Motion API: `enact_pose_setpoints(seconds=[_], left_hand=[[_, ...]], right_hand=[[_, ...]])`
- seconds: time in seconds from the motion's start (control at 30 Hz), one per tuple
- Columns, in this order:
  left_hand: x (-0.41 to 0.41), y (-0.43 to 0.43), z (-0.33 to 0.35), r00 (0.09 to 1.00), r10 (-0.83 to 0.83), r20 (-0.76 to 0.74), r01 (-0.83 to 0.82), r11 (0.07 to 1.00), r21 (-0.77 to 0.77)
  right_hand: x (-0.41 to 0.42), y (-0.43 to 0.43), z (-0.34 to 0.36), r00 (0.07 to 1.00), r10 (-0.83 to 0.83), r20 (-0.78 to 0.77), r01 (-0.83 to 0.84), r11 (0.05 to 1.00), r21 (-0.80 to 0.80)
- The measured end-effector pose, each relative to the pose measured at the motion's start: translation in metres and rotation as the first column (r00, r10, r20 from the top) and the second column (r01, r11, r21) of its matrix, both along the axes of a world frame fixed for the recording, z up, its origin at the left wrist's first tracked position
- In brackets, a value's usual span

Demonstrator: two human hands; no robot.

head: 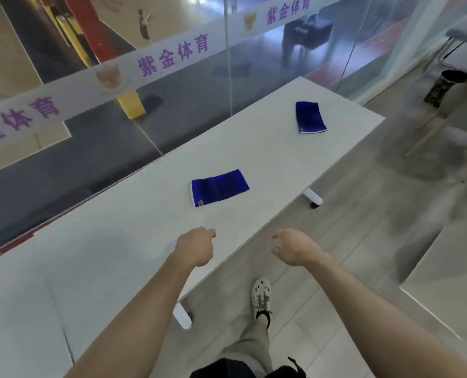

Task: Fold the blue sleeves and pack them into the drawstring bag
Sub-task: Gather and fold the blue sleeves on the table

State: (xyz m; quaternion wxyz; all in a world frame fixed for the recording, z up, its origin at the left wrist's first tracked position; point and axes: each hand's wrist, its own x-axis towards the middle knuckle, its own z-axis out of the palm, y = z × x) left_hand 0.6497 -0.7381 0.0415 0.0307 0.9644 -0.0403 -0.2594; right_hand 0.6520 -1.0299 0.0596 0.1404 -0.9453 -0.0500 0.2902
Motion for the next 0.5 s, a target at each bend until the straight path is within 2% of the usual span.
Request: enact_pose_setpoints(seconds=[0.13,0.23,0.33,0.43,0.5], left_hand=[[0.093,-0.034,-0.036,0.999,0.042,0.013,-0.041,0.997,-0.058],[0.143,-0.050,-0.056,0.984,0.167,-0.068,-0.170,0.984,-0.042],[0.168,-0.061,-0.076,0.951,0.234,-0.201,-0.248,0.967,-0.051],[0.183,-0.081,-0.085,0.952,0.228,-0.203,-0.239,0.970,-0.032],[0.199,-0.101,-0.083,0.954,0.224,-0.199,-0.243,0.967,-0.075]], right_hand=[[0.076,-0.038,-0.016,0.999,-0.051,0.010,0.051,0.999,-0.006],[0.125,-0.063,-0.018,1.000,-0.028,-0.004,0.028,0.999,-0.015],[0.170,-0.087,-0.019,0.999,-0.028,-0.024,0.028,1.000,0.001],[0.209,-0.113,-0.028,0.998,-0.064,-0.027,0.064,0.998,0.003],[0.235,-0.129,-0.035,0.996,-0.091,-0.018,0.091,0.996,0.001]])
